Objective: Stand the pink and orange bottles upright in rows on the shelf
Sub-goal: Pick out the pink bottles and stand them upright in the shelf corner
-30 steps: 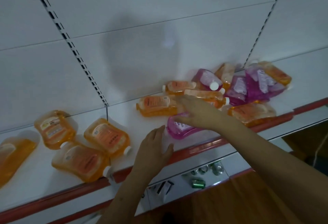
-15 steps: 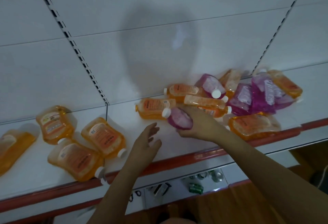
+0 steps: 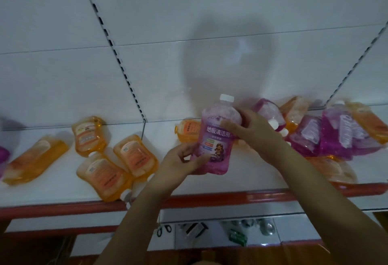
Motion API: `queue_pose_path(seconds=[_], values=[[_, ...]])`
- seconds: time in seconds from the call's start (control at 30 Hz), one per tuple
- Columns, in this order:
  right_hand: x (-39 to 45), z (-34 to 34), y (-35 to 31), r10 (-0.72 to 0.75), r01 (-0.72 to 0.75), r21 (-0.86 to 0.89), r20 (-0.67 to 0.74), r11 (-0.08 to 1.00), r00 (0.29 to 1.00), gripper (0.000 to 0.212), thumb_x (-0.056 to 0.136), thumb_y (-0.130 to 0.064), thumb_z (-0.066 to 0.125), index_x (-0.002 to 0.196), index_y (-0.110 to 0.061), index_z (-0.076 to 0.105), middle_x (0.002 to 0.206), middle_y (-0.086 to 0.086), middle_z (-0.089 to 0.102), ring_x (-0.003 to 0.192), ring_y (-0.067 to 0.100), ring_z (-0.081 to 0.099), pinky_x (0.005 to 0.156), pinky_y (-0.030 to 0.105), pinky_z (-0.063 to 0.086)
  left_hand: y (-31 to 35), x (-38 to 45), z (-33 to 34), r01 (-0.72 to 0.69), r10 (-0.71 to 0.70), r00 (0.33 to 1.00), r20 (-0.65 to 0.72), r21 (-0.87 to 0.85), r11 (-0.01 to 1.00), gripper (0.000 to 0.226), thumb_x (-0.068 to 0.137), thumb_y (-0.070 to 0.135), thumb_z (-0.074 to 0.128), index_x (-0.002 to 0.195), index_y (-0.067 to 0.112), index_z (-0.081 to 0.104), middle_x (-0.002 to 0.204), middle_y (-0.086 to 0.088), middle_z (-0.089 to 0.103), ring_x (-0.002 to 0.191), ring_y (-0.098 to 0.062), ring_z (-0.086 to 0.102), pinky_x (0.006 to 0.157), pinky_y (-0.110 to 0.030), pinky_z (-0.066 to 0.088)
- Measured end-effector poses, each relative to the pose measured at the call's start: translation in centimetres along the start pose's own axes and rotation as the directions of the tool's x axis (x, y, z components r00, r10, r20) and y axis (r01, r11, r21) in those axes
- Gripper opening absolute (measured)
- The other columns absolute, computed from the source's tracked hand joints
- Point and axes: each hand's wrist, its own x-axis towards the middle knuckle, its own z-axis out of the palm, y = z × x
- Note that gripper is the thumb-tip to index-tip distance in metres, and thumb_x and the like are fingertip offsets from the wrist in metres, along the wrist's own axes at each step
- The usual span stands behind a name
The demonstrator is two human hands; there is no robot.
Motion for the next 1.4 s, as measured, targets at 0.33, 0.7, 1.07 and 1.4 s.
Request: queue_pose_path(seconds=[0.33,0.7,1.07,1.4], values=[[7.2,10.5,-6.4,-0.167,0.203,-0.054,0.383,0.978,0.908,0.064,0.073,-0.055,0.078,0.129,-0.043,0.048,0.120,-0.010,0.067,0.104,0.014,0.069,0.084,0.039,0.058,3.4,-4.8,-10.4,-0.130,0.155,0.883,-0.443,0.086,0.988,0.046,0.077,0.012,0.080,0.120,0.016,0.067,0.108,0.001,0.075,0.095,-0.014,0.073,0.076,-0.027,0.060],[12.4,34.5,-10.6,-0.224,0.323,-0.172,0.432,0.931,0.874,0.054,0.075,-0.043,0.081,0.119,-0.023,0.057,0.107,-0.005,0.069,0.095,0.013,0.069,0.087,0.042,0.057,1.2,-12.8,-31.0,-0.163,0.203,0.764,-0.613,0.121,0.979,0.039,0.087,0.004,0.072,0.123,0.016,0.066,0.113,-0.004,0.074,0.107,-0.023,0.070,0.088,-0.029,0.058],[19.3,50.5,-11.9,-0.223,0.373,-0.377,0.384,0.848,0.896,0.053,0.076,-0.040,0.081,0.118,-0.022,0.054,0.095,-0.016,0.060,0.079,-0.010,0.055,0.062,0.000,0.038,-1.3,-11.7,-44.7,-0.119,0.259,0.695,-0.671,0.247,0.962,0.040,0.092,0.020,0.069,0.127,0.030,0.054,0.113,0.012,0.067,0.100,0.004,0.066,0.083,-0.018,0.054],[24.9,53.9,-7.3,-0.176,0.276,-0.408,0.267,0.870,0.948,0.058,0.073,-0.028,0.085,0.121,-0.016,0.055,0.104,-0.005,0.061,0.094,0.016,0.059,0.071,0.010,0.042,-2.3,-6.1,-46.8,-0.052,0.327,0.692,-0.643,0.408,0.912,0.047,0.078,0.025,0.062,0.125,0.023,0.055,0.109,0.004,0.067,0.100,-0.010,0.066,0.083,-0.041,0.057]])
